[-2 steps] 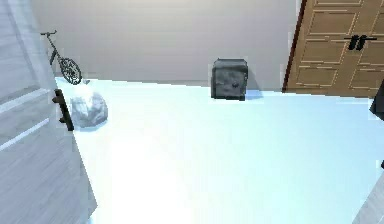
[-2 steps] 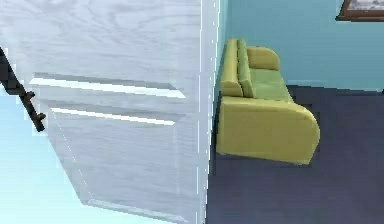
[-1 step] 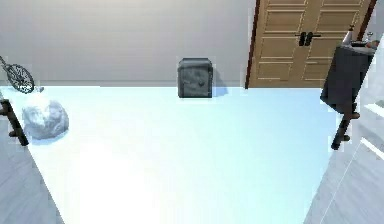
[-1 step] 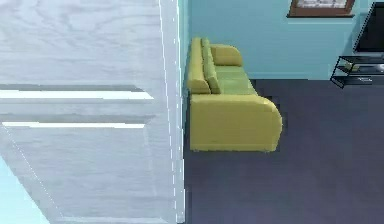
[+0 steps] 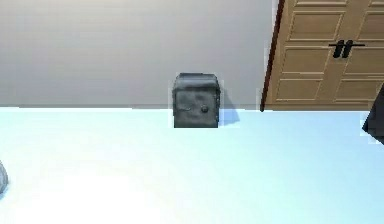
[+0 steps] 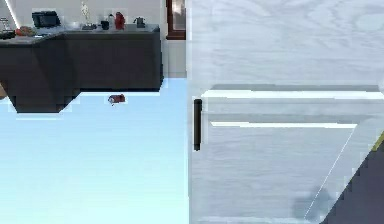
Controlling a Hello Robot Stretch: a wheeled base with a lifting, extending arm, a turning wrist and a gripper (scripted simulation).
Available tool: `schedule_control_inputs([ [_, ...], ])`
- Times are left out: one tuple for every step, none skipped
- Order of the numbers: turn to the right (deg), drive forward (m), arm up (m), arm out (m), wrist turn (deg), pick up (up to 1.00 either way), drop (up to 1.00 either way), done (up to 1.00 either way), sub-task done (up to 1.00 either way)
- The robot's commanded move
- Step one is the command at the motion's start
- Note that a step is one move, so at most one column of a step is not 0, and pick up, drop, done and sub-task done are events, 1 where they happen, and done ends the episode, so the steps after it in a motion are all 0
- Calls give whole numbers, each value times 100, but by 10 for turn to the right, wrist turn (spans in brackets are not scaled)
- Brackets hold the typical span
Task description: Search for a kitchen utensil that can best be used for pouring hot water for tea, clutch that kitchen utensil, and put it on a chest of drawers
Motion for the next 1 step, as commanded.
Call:
schedule_control_inputs([
  [-30, 0, 0, 0, 0, 0, 0, 0, 0],
])
